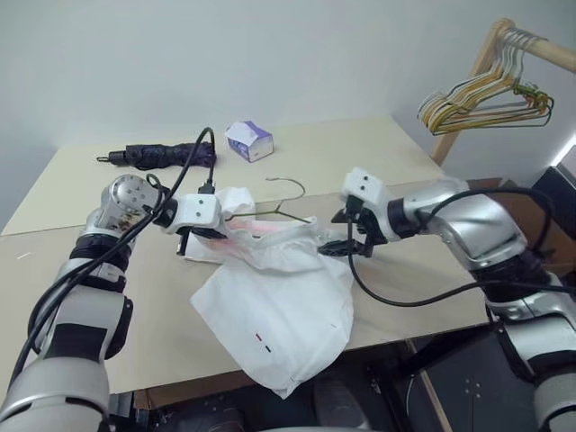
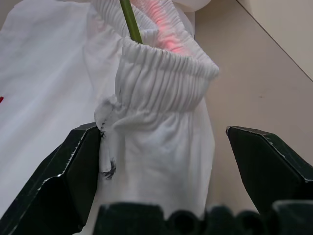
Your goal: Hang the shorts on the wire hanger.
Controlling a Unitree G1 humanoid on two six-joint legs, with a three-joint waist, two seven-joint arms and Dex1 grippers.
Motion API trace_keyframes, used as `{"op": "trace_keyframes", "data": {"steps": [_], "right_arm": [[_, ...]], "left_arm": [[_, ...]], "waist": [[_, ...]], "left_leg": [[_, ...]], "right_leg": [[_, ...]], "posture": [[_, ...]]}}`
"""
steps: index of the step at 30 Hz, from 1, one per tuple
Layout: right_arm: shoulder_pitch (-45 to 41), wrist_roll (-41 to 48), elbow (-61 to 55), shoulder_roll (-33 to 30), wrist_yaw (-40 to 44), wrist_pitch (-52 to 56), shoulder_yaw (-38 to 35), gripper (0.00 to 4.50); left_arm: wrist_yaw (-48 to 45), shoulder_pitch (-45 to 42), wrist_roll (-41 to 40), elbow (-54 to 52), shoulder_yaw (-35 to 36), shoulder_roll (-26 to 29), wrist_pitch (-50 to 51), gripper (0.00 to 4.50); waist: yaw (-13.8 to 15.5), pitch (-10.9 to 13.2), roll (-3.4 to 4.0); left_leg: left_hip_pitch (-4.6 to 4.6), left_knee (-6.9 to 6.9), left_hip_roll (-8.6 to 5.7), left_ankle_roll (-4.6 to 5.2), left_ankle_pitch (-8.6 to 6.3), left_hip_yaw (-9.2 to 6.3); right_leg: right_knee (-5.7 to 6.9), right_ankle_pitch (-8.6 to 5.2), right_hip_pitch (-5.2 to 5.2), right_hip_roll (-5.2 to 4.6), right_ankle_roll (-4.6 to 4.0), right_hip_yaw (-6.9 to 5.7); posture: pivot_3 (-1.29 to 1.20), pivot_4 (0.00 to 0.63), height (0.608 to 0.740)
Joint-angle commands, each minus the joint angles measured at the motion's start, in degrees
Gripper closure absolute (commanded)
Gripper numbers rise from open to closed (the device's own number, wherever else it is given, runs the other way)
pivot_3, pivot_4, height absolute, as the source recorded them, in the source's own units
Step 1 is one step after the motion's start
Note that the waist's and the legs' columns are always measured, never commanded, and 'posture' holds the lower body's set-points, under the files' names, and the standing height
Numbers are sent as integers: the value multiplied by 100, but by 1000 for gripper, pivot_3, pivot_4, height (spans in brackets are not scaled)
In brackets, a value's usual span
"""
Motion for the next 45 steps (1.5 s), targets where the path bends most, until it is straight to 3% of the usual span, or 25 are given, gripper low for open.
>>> {"op": "trace_keyframes", "data": {"steps": [1, 13, 22, 23, 28, 36, 39, 42, 45], "right_arm": [[-232, -316, 288, 166, 118, -296, 114, 388], [-308, -651, 486, 373, 525, -447, 67, 4425], [222, -159, -361, 128, 539, 157, -634, 4425], [323, -71, -487, 91, 504, 279, -784, 4500], [832, 304, -1070, -98, 272, 803, -1413, 4500], [1808, 988, -1878, -113, -434, 1692, -2503, 4500], [2111, 1183, -2091, -19, -775, 1972, -2890, 4500], [2412, 1336, -2289, 67, -1083, 2220, -3234, 4500], [2778, 1485, -2511, 202, -1394, 2462, -3656, 4500]], "left_arm": [[-50, -81, -204, -262, 205, 57, 37, 4500], [-145, -73, -231, -313, 233, 19, -60, 4500], [-444, -151, -509, -253, 395, -156, 230, 4500], [-513, -164, -602, -243, 453, -188, 294, 3872], [-526, -172, -882, -280, 726, -266, 516, 2453], [284, -203, -1177, -285, 1278, -317, 701, 11], [864, -193, -1276, -283, 1559, -385, 669, 11], [880, -150, -1496, -460, 1753, -349, 914, 11], [869, 34, -1965, -1066, 2022, -358, 1719, 11]], "waist": [[-3, 0, 0], [-20, 0, 0], [-47, 0, 0], [-51, 0, 0], [-74, 0, 0], [-66, -1, -2], [-60, -1, -2], [-62, -1, -2], [-51, -1, -2]], "left_leg": [[0, 1, 0, 0, 0, -1], [0, 2, -3, 0, 0, -4], [-4, 7, -5, 0, 0, -6], [-4, 7, -5, 0, 0, -6], [-3, 7, -4, 0, 0, -6], [-4, 9, -3, 0, 0, -8], [-3, 12, -4, 0, 0, -6], [0, 10, -3, 0, 0, -6], [-5, 10, -3, 0, 0, -5]], "right_leg": [[0, 0, 0, 0, 0, 0], [1, 1, 0, 0, 1, 0], [1, 1, 2, 0, 2, -1], [1, 1, 1, 0, 2, -1], [2, 0, 2, 0, 2, -2], [1, 1, 4, 0, 3, -4], [2, 1, 6, -1, 4, -3], [3, 1, 6, -1, 4, -3], [1, 1, 5, -1, 4, -3]], "posture": [[-247, 0, 740], [-253, 0, 740], [-261, 0, 740], [-264, 0, 740], [-278, 0, 740], [-277, 0, 740], [-278, 0, 740], [-280, 0, 740], [-285, 0, 740]]}}
